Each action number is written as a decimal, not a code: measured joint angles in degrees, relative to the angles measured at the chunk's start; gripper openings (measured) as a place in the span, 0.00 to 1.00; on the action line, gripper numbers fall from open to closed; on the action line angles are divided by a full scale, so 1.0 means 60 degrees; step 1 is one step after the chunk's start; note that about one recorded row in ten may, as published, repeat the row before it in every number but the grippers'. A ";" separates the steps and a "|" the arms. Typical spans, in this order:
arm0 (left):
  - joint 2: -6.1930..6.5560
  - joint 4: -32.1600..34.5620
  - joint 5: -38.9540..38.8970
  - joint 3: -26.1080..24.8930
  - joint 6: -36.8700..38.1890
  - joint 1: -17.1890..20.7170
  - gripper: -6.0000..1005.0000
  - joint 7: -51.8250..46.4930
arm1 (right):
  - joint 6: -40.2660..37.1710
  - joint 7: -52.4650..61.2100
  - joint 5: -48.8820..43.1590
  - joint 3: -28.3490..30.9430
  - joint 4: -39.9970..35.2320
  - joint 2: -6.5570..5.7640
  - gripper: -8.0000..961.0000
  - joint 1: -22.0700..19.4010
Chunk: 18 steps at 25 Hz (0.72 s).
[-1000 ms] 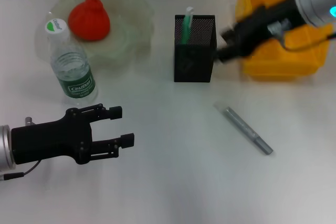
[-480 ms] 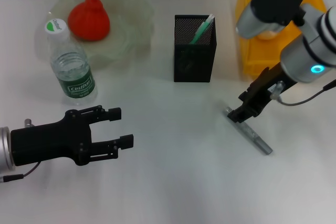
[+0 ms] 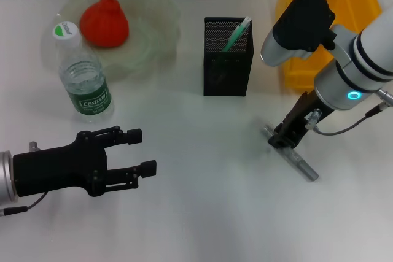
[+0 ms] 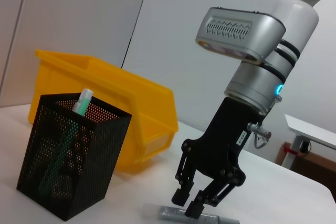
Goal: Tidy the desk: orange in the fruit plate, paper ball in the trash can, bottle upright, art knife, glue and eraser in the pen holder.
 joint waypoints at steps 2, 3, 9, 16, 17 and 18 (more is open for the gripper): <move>-0.0008 0.0000 0.0000 -0.0001 -0.0002 0.0004 0.78 0.0010 | 0.0072 0.0002 0.0000 -0.0025 0.0123 0.0000 0.32 0.0016; -0.0009 0.0000 0.0000 -0.0002 -0.0003 0.0005 0.78 0.0014 | 0.0095 0.0003 0.0000 -0.0025 0.0159 -0.0001 0.30 0.0017; -0.0014 0.0002 0.0000 0.0007 0.0016 0.0009 0.78 0.0023 | 0.0146 0.0006 0.0000 -0.0032 0.0308 -0.0005 0.23 0.0022; -0.0014 0.0004 -0.0001 0.0013 0.0017 0.0001 0.78 0.0046 | 0.0146 0.0004 0.0001 -0.0036 0.0377 -0.0006 0.22 0.0022; -0.0014 0.0004 -0.0001 0.0013 0.0017 0.0001 0.78 0.0046 | 0.0146 0.0004 0.0001 -0.0036 0.0377 -0.0006 0.22 0.0022; -0.0014 0.0004 0.0000 0.0013 0.0019 0.0005 0.78 0.0057 | 0.0146 0.0004 0.0006 -0.0035 0.0379 -0.0007 0.22 0.0022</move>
